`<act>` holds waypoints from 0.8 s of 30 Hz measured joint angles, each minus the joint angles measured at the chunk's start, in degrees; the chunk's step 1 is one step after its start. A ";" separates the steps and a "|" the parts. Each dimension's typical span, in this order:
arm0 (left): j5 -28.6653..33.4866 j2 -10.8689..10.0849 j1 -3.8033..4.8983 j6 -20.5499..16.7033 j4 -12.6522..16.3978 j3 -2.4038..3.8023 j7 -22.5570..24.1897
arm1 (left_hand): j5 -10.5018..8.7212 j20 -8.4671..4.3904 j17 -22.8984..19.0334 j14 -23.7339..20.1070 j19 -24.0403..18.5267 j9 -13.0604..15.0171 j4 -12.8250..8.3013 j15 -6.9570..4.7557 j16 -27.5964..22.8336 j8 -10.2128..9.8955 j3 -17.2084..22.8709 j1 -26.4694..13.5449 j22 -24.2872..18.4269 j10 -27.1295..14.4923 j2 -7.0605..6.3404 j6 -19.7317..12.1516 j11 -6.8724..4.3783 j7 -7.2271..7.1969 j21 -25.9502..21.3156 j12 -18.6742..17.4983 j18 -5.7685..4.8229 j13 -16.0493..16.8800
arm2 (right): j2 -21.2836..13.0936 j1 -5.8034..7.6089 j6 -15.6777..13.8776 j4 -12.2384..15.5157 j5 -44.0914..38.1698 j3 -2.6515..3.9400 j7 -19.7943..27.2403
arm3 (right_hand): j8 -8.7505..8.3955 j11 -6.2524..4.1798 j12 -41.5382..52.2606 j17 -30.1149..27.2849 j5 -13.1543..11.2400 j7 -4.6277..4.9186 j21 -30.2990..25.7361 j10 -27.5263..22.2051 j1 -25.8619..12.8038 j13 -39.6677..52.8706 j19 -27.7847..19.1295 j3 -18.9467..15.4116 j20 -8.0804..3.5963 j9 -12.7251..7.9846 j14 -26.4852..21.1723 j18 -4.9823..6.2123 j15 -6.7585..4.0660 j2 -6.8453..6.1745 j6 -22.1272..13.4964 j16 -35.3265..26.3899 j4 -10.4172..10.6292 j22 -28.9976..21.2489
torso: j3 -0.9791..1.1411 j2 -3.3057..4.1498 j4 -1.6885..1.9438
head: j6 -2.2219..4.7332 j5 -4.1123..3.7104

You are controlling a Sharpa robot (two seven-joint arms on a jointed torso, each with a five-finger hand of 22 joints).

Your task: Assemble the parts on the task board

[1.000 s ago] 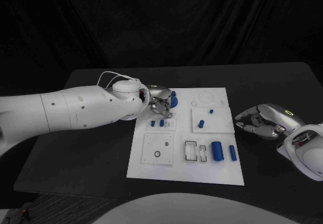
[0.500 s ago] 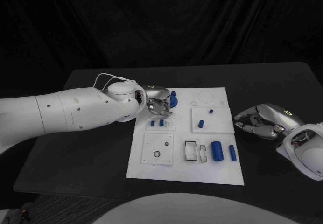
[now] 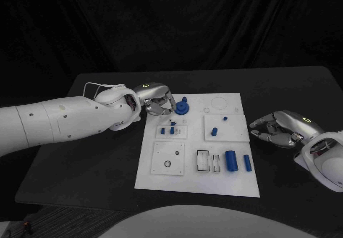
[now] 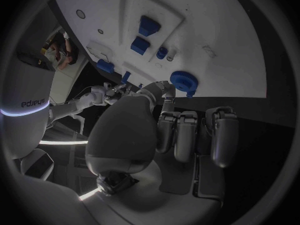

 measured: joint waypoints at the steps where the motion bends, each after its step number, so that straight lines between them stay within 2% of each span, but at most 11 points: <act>1: 0.59 -0.31 0.00 -0.57 0.06 0.00 0.52 | 0.26 0.00 0.00 0.00 0.00 -0.13 -0.15 0.00 0.00 0.00 0.15 0.00 0.00 -0.04 0.00 -0.07 0.04 0.07 0.00 -0.66 0.00 0.00 | 0.00 0.00 0.01 -0.01 0.00 0.00 0.00 | 0.00 0.00 0.01 0.00 0.00 0.00 0.00 0.00 0.07 0.00 0.00 0.00 0.00 0.00 0.00 0.00 0.00 0.07 0.00 0.00 0.00 0.02 | 0.00 0.00 0.01 | 0.00 0.04; 8: 3.50 -1.63 0.00 -3.01 0.47 -0.03 3.31 | -0.29 0.22 0.00 -0.01 0.07 -0.90 -0.29 0.51 0.00 0.00 1.12 0.50 -0.01 -2.91 -0.50 -0.80 0.77 0.39 -1.02 -4.62 0.00 0.01 | 0.07 -0.03 0.13 -0.13 0.02 0.00 -0.01 | 0.00 0.01 0.03 0.00 0.00 0.15 0.00 -0.01 0.15 0.00 0.00 0.16 0.00 0.00 -0.01 0.00 0.00 0.14 0.15 0.00 -0.16 0.01 | 0.01 -0.01 0.01 | 0.00 0.36; 9: 3.67 -1.68 0.00 -3.18 0.49 -0.03 3.56 | -2.15 0.56 0.00 -0.08 0.07 -1.30 -0.31 0.73 0.00 0.00 1.61 0.91 -0.01 -6.44 -0.91 -1.65 0.93 0.46 -1.56 -8.56 0.01 0.02 | 0.08 -0.04 0.15 -0.15 0.02 0.00 -0.01 | 0.00 0.01 0.04 0.00 0.00 0.15 0.00 -0.01 0.15 0.00 0.00 0.16 0.00 0.00 -0.01 0.00 0.00 0.15 0.15 0.00 -0.16 0.01 | 0.02 -0.01 0.01 | 0.00 0.38; 11: 3.60 -1.78 0.00 -3.46 0.56 -0.03 4.06 | -7.71 0.63 0.00 -0.08 -0.01 -2.32 -0.06 0.73 0.00 -0.30 2.15 1.71 -0.01 -15.18 -1.92 -4.02 0.57 0.17 -2.36 -19.51 0.01 -4.19 | 0.10 -0.06 0.19 -0.16 0.02 0.00 -0.01 | 0.00 0.08 0.01 0.00 0.00 0.15 0.00 -0.08 0.15 0.00 0.00 0.16 0.00 0.00 -0.01 0.00 0.01 0.15 0.15 0.00 -0.16 0.01 | 0.02 -0.01 0.01 | 0.00 0.43; 13: 2.53 -1.88 0.00 -3.68 0.64 -0.03 4.54 | -12.32 0.27 0.00 0.01 -0.37 -3.38 0.80 0.57 -0.10 -0.30 3.02 2.36 -0.01 -26.13 -3.12 -6.65 0.24 -0.65 -3.27 -36.36 0.00 -16.23 | 0.12 -0.07 0.22 -0.16 0.02 -0.01 -0.01 | 0.00 -0.02 -0.10 0.01 0.00 0.15 0.00 0.02 0.20 0.00 0.00 0.16 0.00 0.00 -0.01 0.00 0.01 0.20 0.15 0.00 -0.16 0.01 | 0.03 -0.01 -0.03 | 0.00 0.47; 15: 0.51 -1.90 0.00 -3.76 0.72 -0.03 5.07 | -14.68 -0.03 -0.01 -2.83 -2.98 -4.30 1.96 -0.47 -6.78 -0.03 5.30 4.72 -0.01 -31.22 -4.83 -6.83 -0.18 -1.78 -6.19 -52.82 0.23 -29.90 | 0.12 -0.08 0.24 -0.16 0.03 -0.01 -0.01 | 0.00 -0.04 -0.21 0.00 0.00 0.15 0.00 0.04 0.22 0.04 0.00 0.16 0.00 0.00 -0.01 0.00 0.01 0.22 0.15 0.00 -0.16 0.01 | 0.03 -0.01 -0.07 | 0.00 0.52; 16: -0.76 -1.90 0.00 -3.77 0.76 -0.03 5.37 | -15.41 0.27 -0.01 -3.55 -3.83 -4.65 2.32 -0.67 -8.39 0.14 6.00 5.90 -0.01 -31.39 -5.10 -6.40 -0.30 -2.20 -7.19 -57.85 0.95 -34.93 | 0.12 -0.08 0.25 -0.16 0.03 -0.01 -0.01 | 0.00 -0.05 -0.21 0.00 0.00 0.15 0.00 0.06 0.22 0.05 0.00 0.16 0.00 0.00 -0.01 0.00 0.01 0.22 0.15 0.00 -0.16 0.01 | 0.03 0.00 -0.10 | 0.00 0.52; 18: -4.03 -1.84 0.00 -3.78 0.84 -0.03 6.05 | -17.67 0.93 -0.01 -4.22 -5.06 -5.41 3.83 -0.74 -9.98 0.36 6.76 6.93 -0.01 -32.00 -5.61 -5.08 -1.14 -3.53 -8.88 -66.19 0.96 -43.70 | 0.08 -0.09 0.27 -0.16 0.03 -0.01 -0.01 | 0.00 -0.12 -0.21 -0.02 0.00 0.15 0.00 0.12 0.22 0.06 0.00 0.16 0.00 0.00 -0.01 0.00 0.01 0.22 0.15 0.00 -0.16 0.00 | 0.03 0.01 -0.13 | 0.00 0.51; 21: -8.42 -1.62 0.00 -3.76 1.16 -0.03 6.59 | -19.96 1.59 -0.04 -3.50 -4.16 -6.48 7.34 -0.69 -9.74 0.23 4.69 4.60 -0.01 -27.93 -6.36 -4.25 -0.90 -2.77 -8.02 -68.03 0.96 -47.80 | 0.01 -0.09 0.29 -0.11 0.04 -0.01 -0.01 | 0.00 -0.12 -0.21 -0.07 0.00 0.15 0.00 0.12 0.22 0.06 0.00 0.16 0.00 0.00 -0.01 0.00 0.01 0.22 0.15 0.00 -0.16 0.00 | 0.03 0.03 -0.19 | 0.00 0.39; 23: -10.59 -1.47 0.00 -3.66 1.45 -0.03 6.59 | -20.66 1.67 0.03 -2.60 -3.06 -7.15 8.25 0.21 -8.81 0.19 2.51 3.24 -0.02 -24.89 -6.37 -3.78 -0.22 -1.95 -6.90 -63.32 0.97 -44.81 | -0.04 -0.10 0.31 -0.08 0.04 -0.01 -0.01 | 0.00 -0.12 -0.21 -0.07 0.00 0.15 0.00 0.12 0.22 0.06 0.00 0.16 0.00 0.00 -0.01 0.00 0.01 0.22 0.15 0.00 -0.16 0.00 | 0.03 0.04 -0.21 | 0.00 0.37; 24: -11.81 -1.39 0.00 -3.53 1.66 -0.03 6.41 | -20.67 1.69 0.04 -1.50 -2.18 -7.46 8.72 0.28 -7.66 0.19 0.68 2.19 -0.02 -24.07 -6.43 -3.14 0.11 -1.80 -5.86 -57.58 0.96 -40.16 | -0.08 -0.10 0.31 -0.07 0.04 -0.01 -0.01 | 0.00 -0.12 -0.21 -0.07 0.00 0.15 0.00 0.12 0.22 0.06 0.00 0.16 0.00 0.00 -0.01 0.01 0.01 0.22 0.15 0.00 -0.16 0.00 | 0.03 0.04 -0.21 | 0.00 0.32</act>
